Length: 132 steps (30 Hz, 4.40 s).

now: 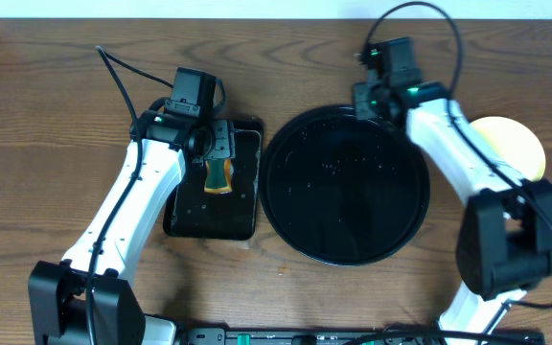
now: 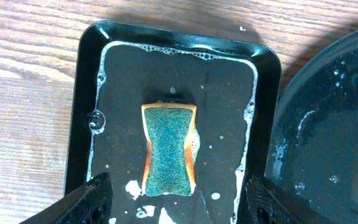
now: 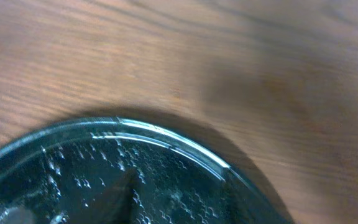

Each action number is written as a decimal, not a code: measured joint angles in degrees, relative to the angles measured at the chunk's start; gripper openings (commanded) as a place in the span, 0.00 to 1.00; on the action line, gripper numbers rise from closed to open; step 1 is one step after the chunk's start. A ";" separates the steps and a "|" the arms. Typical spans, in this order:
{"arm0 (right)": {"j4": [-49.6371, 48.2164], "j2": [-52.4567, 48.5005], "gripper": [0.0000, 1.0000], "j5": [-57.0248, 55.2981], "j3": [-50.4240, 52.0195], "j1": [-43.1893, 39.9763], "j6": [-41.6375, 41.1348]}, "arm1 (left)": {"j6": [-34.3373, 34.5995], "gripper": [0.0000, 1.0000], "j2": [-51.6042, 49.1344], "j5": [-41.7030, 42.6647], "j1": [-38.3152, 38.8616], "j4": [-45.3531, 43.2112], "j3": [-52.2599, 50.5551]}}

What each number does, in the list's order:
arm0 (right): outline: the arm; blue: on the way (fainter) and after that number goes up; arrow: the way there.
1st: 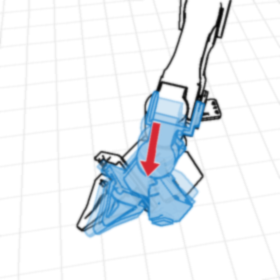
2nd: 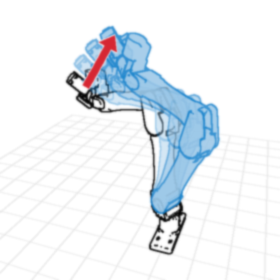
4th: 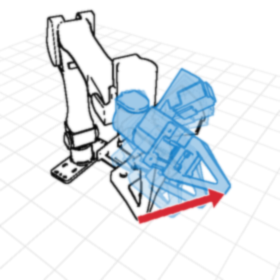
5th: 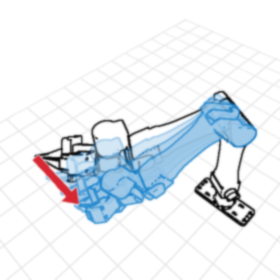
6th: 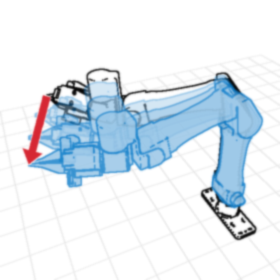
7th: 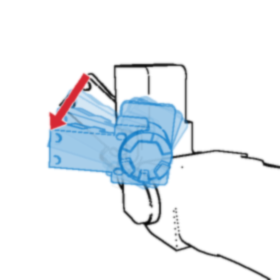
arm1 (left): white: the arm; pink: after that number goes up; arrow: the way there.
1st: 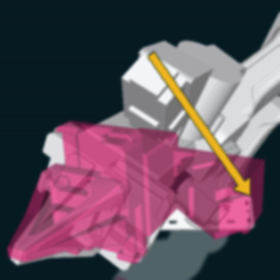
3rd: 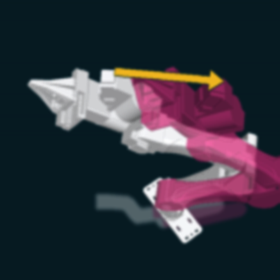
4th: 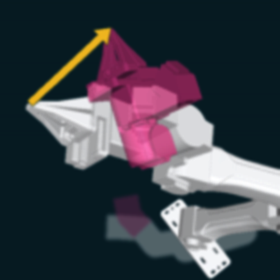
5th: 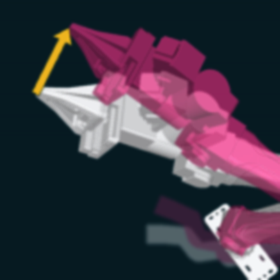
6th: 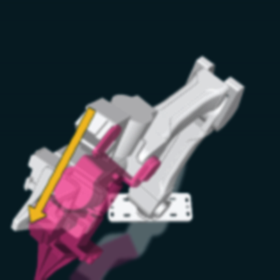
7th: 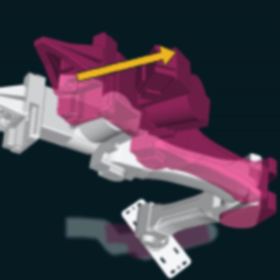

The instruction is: Clean dirty plates on tray and stack at the side

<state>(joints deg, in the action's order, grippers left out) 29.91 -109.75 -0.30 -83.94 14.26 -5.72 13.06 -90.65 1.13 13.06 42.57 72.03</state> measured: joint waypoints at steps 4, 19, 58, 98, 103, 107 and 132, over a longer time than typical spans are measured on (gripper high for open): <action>6.84 1.51 0.99 2.47 -0.15 -4.26 0.52 | 0.04 0.79 0.00 0.02 -1.33 0.07 0.00; 26.95 6.95 0.99 5.75 0.07 -11.56 0.74 | 0.02 0.86 0.09 0.04 -8.46 15.32 0.02; 13.20 50.51 0.99 3.45 31.26 -11.56 2.99 | -1.14 0.87 49.94 -1.11 -8.46 2.19 -23.89; -43.54 83.08 0.99 1.79 73.26 -9.81 3.87 | -1.14 0.87 49.94 -1.29 -8.46 2.19 -23.98; -53.83 90.01 0.99 1.66 81.42 -9.79 3.87 | -1.14 0.87 49.94 -1.31 -8.46 2.21 -23.98; -53.75 94.66 0.99 0.50 83.54 -9.79 3.87 | -1.14 0.87 49.94 -1.31 -8.46 2.19 -23.98; -26.03 109.07 0.99 0.57 83.56 -10.12 3.89 | -1.14 0.87 49.94 -1.31 -8.46 2.19 -24.02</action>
<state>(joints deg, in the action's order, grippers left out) 3.88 -0.69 0.27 -0.38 4.14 -1.83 11.92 -40.71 -0.19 4.60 44.75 48.01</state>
